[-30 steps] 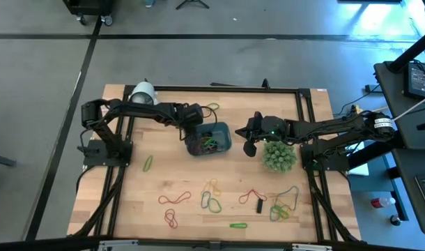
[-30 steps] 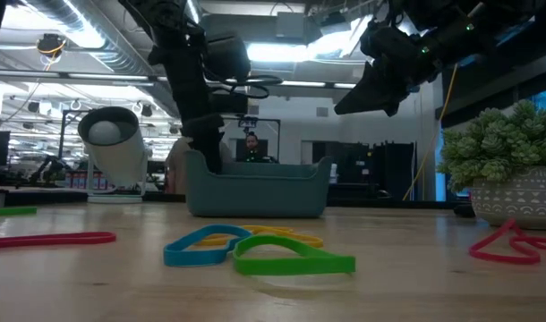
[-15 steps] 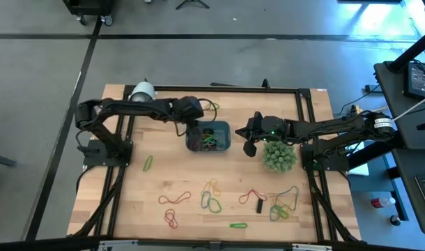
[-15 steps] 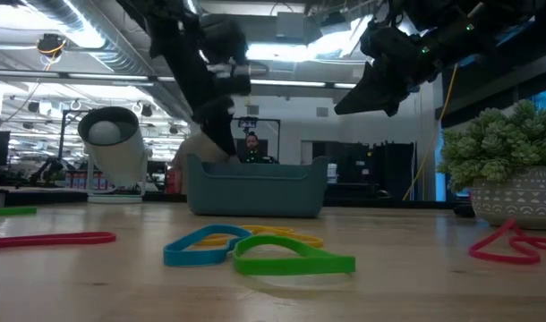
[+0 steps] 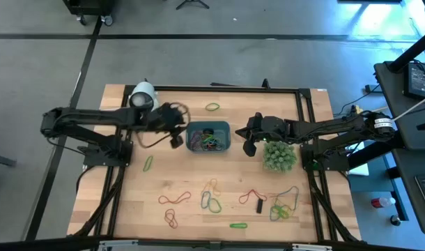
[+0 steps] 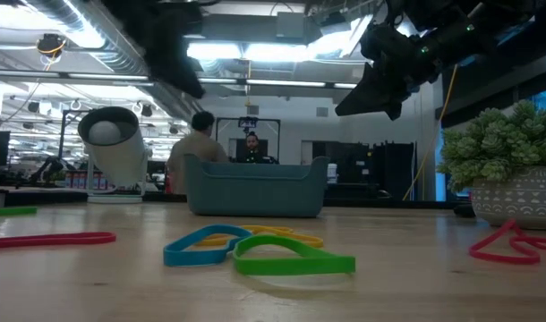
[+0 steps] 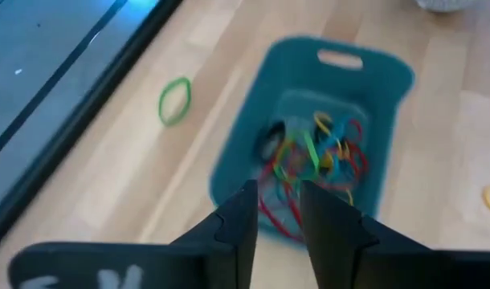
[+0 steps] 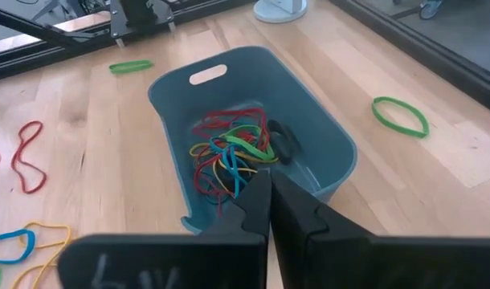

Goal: Pick and place rubber bands into bin

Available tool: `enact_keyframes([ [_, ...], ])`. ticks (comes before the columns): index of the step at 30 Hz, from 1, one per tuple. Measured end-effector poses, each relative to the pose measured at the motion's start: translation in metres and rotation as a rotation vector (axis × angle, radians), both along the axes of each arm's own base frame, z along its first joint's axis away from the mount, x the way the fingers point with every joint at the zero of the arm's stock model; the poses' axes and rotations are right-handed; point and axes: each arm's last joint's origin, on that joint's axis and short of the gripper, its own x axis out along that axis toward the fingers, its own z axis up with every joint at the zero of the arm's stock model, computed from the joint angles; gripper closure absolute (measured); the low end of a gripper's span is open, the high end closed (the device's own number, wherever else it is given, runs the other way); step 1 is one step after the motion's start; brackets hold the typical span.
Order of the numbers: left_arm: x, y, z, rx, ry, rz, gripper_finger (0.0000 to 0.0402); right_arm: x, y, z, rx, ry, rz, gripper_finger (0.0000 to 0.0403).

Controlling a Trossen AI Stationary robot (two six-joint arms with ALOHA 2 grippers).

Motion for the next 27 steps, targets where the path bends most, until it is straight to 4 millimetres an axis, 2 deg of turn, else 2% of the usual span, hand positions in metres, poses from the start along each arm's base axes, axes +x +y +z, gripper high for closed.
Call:
enact_keyframes([
  [6, -0.033, -0.037, -0.036, -0.036, -0.048, 0.009, 0.0357, 0.0, 0.0, 0.001, -0.002, -0.008, 0.001, 0.0391],
  [9, -0.046, -0.049, -0.056, -0.052, -0.069, -0.008, 0.0388, 0.002, 0.0, 0.004, -0.003, -0.024, 0.001, 0.0393],
  [12, -0.054, -0.057, -0.072, -0.083, -0.084, -0.028, 0.0397, 0.005, 0.008, 0.013, 0.012, 0.012, 0.017, 0.0399],
  [18, -0.058, -0.059, -0.088, -0.089, -0.105, -0.043, 0.04, 0.002, 0.048, 0.046, 0.022, 0.216, -0.038, 0.0401],
  [22, -0.055, -0.057, -0.087, -0.067, -0.14, -0.063, 0.0399, -0.011, 0.083, 0.065, 0.145, 0.301, -0.066, 0.0401],
  [27, -0.053, -0.057, -0.086, -0.03, -0.172, -0.1, 0.0401, -0.03, 0.131, 0.065, 0.311, 0.437, -0.124, 0.0402],
])
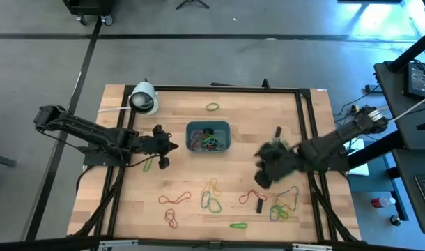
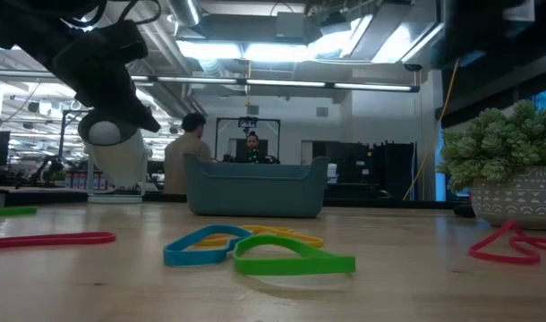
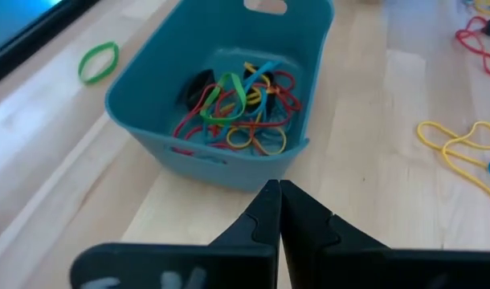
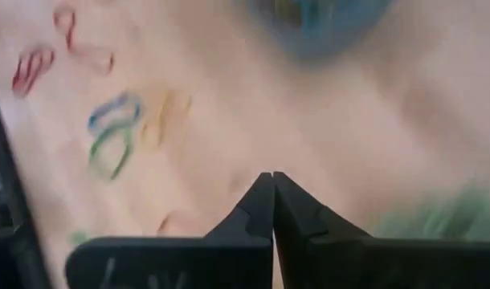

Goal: Pick and place rubber bands into bin

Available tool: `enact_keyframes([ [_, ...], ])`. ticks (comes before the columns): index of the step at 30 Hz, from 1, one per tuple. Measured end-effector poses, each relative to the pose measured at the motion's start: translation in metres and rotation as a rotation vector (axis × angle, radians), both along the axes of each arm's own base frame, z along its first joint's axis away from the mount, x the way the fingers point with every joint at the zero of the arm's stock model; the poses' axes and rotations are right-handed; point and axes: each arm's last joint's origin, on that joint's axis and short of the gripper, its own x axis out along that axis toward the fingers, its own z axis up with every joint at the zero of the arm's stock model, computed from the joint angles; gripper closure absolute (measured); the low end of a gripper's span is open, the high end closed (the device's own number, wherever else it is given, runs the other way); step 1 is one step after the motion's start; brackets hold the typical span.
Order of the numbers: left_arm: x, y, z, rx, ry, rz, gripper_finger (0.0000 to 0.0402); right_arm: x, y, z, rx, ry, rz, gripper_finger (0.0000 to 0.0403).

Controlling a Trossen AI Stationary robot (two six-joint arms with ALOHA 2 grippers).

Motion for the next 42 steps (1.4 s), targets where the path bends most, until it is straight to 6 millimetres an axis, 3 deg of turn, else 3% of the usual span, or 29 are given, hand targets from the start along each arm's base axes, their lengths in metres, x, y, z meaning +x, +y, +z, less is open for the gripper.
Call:
enact_keyframes([
  [9, 0.0, 0.0, 0.0, 0.006, -0.004, -0.004, 0.0401, -0.034, 0.079, -0.036, 0.267, 0.352, -0.189, 0.0396],
  [14, 0.0, 0.0, 0.0, -0.002, -0.007, 0.002, 0.0398, -0.039, 0.102, -0.061, 0.266, 0.424, -0.327, 0.0369],
  [18, 0.0, 0.0, 0.0, -0.008, -0.009, 0.005, 0.04, -0.037, 0.116, -0.082, 0.276, 0.503, -0.334, 0.0338],
  [27, 0.001, 0.0, 0.0, -0.022, -0.015, 0.015, 0.04, -0.035, 0.134, -0.12, 0.27, 0.712, -0.302, 0.0285],
  [33, 0.001, 0.0, -0.001, -0.031, -0.013, 0.021, 0.0399, -0.041, 0.139, -0.124, 0.239, 0.687, -0.282, 0.0297],
  [42, 0.002, -0.001, -0.007, -0.058, -0.016, 0.028, 0.0398, -0.051, 0.129, -0.149, 0.242, 0.667, -0.259, 0.0338],
])
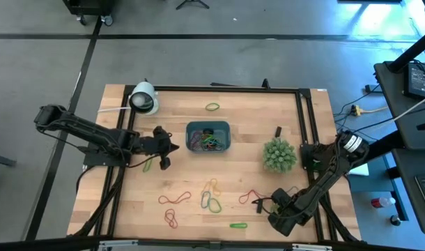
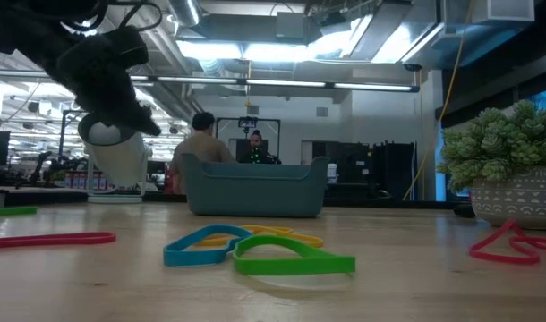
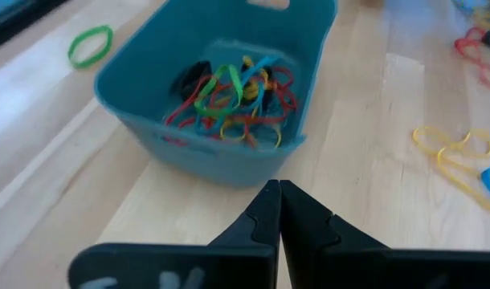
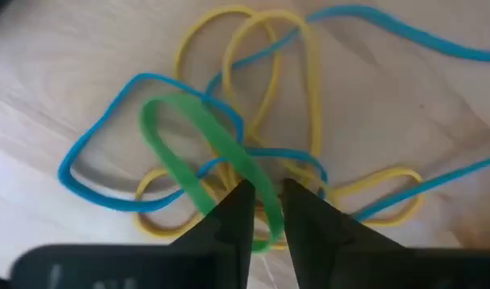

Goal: Pick and place rubber bands into bin

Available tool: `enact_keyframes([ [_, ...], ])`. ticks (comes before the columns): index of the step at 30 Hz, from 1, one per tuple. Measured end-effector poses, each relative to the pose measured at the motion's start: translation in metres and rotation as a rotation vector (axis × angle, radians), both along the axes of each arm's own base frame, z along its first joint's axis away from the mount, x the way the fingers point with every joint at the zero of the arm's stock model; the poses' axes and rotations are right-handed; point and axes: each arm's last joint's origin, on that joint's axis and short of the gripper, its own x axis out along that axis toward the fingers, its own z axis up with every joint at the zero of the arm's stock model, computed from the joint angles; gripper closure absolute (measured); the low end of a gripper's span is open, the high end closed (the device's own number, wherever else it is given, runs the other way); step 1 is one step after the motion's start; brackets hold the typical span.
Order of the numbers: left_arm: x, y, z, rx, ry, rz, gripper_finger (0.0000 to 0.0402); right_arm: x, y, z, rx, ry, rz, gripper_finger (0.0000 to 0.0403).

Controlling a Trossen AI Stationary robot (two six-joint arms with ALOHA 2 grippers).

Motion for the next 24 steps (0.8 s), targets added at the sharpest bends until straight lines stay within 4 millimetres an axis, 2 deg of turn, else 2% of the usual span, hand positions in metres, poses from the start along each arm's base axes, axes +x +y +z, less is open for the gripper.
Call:
enact_keyframes([
  [5, 0.0, 0.0, -0.005, -0.037, 0.008, 0.022, 0.04, 0.001, 0.001, 0.005, 0.009, -0.006, 0.032, 0.0394],
  [7, 0.001, -0.001, -0.005, -0.046, 0.004, 0.014, 0.0398, 0.001, 0.001, 0.011, 0.002, -0.001, 0.04, 0.0393],
  [19, 0.001, -0.001, -0.005, -0.035, 0.01, 0.002, 0.0397, 0.001, -0.002, 0.079, -0.089, -0.029, 0.033, 0.04],
  [24, 0.001, -0.001, -0.005, -0.034, 0.009, 0.002, 0.04, 0.009, -0.008, 0.111, -0.17, -0.121, 0.034, 0.0401],
])
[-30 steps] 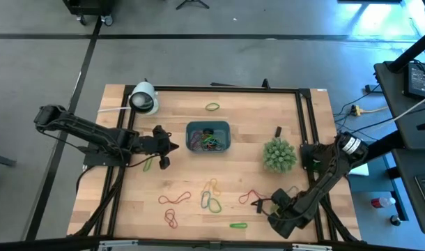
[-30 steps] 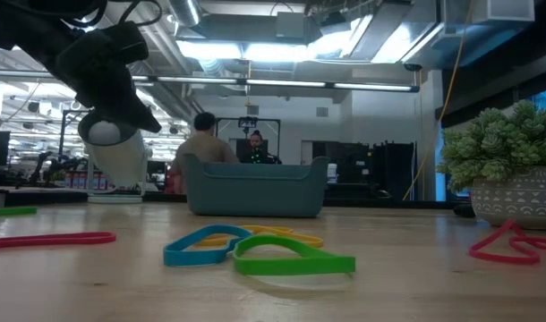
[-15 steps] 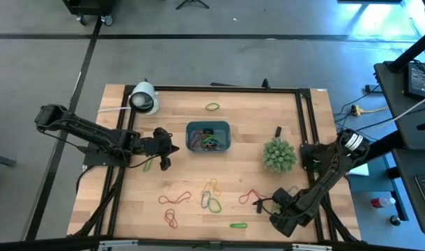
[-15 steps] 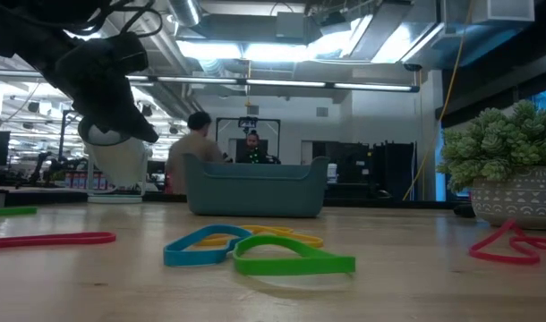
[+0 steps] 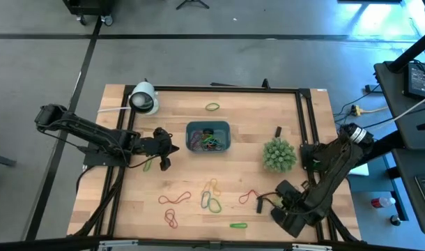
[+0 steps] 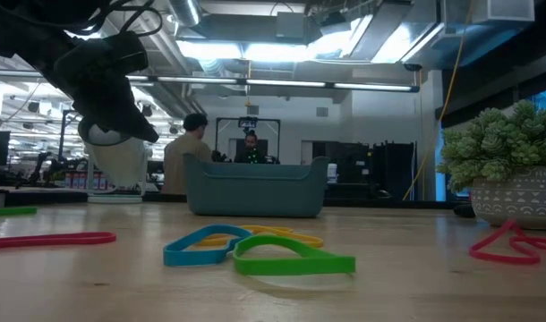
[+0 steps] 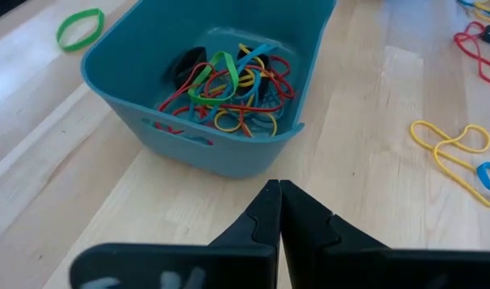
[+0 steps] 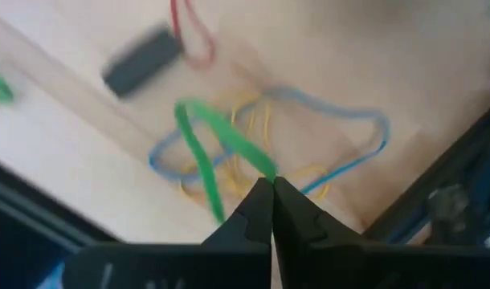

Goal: Pick and place rubber bands into bin

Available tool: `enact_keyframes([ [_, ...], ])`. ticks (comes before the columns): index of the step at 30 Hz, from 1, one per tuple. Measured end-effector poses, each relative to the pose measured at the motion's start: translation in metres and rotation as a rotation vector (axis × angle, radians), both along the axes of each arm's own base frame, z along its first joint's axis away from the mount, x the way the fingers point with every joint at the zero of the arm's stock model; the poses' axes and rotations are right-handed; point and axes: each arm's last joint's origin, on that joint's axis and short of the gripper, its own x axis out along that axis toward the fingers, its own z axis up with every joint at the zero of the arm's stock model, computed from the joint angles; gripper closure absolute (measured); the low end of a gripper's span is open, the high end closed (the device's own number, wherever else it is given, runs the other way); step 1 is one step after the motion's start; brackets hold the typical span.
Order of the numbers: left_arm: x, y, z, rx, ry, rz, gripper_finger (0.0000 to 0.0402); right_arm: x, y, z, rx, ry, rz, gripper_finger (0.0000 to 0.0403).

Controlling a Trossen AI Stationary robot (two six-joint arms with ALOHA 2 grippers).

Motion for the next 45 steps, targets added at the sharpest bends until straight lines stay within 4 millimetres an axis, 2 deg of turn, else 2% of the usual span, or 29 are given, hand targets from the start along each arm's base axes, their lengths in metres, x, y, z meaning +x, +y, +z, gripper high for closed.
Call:
enact_keyframes([
  [3, 0.0, 0.0, 0.0, -0.001, -0.005, 0.0, 0.0399, 0.016, -0.012, 0.017, -0.055, -0.061, -0.017, 0.0401],
  [6, 0.001, 0.0, 0.001, -0.002, -0.014, 0.0, 0.0397, 0.038, -0.025, 0.03, -0.068, -0.13, 0.046, 0.0402],
  [11, 0.001, 0.0, 0.002, -0.002, -0.02, -0.001, 0.04, 0.082, -0.059, 0.048, -0.099, -0.239, 0.176, 0.0402],
  [18, 0.001, 0.0, 0.002, 0.003, -0.018, -0.005, 0.0397, 0.139, -0.137, 0.054, -0.157, -0.346, 0.281, 0.0403],
  [24, 0.001, -0.001, 0.001, 0.004, -0.017, -0.009, 0.0399, 0.168, -0.21, 0.053, -0.22, -0.405, 0.279, 0.0403],
  [30, -0.001, -0.007, 0.001, 0.011, -0.01, -0.042, 0.0398, 0.192, -0.264, 0.035, -0.23, -0.444, 0.274, 0.0403],
  [35, -0.001, -0.01, 0.001, 0.032, -0.012, -0.045, 0.0399, 0.206, -0.291, 0.001, -0.203, -0.366, 0.267, 0.0403],
  [40, -0.001, -0.011, 0.001, 0.034, -0.013, -0.048, 0.0397, 0.221, -0.299, -0.032, -0.172, -0.33, 0.27, 0.0401],
  [45, -0.001, -0.011, 0.001, 0.034, -0.012, -0.048, 0.04, 0.233, -0.299, -0.053, -0.117, -0.352, 0.303, 0.038],
])
